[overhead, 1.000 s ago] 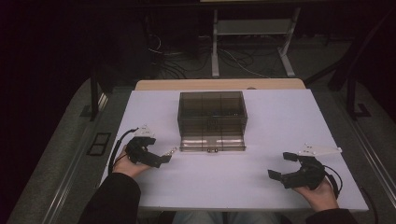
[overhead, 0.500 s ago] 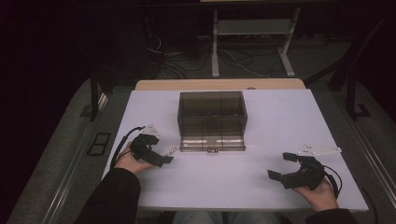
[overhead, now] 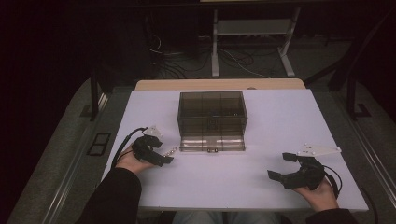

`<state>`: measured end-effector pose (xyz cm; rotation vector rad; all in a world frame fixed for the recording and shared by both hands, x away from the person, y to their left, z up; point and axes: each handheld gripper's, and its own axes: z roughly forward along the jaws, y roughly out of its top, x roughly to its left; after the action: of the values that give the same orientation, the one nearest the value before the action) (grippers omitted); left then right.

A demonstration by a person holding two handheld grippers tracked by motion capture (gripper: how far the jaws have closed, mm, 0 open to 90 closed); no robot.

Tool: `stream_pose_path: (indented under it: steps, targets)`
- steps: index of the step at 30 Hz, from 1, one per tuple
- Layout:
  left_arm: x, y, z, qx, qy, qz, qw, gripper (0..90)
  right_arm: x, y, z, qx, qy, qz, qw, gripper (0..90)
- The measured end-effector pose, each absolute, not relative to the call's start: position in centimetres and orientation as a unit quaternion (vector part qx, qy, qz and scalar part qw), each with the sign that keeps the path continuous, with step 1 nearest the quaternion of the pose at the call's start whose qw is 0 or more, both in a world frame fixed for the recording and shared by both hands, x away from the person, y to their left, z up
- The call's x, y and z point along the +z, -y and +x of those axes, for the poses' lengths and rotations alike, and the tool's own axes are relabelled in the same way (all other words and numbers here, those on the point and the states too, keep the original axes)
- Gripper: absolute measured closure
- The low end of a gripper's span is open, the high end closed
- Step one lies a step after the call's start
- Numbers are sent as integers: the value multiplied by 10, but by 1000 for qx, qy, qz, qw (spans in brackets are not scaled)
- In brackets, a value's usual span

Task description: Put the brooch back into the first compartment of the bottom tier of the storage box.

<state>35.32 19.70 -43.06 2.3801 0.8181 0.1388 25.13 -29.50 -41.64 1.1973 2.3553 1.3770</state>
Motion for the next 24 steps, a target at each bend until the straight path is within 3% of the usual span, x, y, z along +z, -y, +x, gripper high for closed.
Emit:
stream_pose_path:
  steps: [7,24]
  targets:
    - [-434,-196,354,50,-314,901,295,242,-417,294,251,460,-790,397,81,6]
    - [-432,-196,350,80,-288,911,284,563,-416,294,251,461,-790,397,80,7]
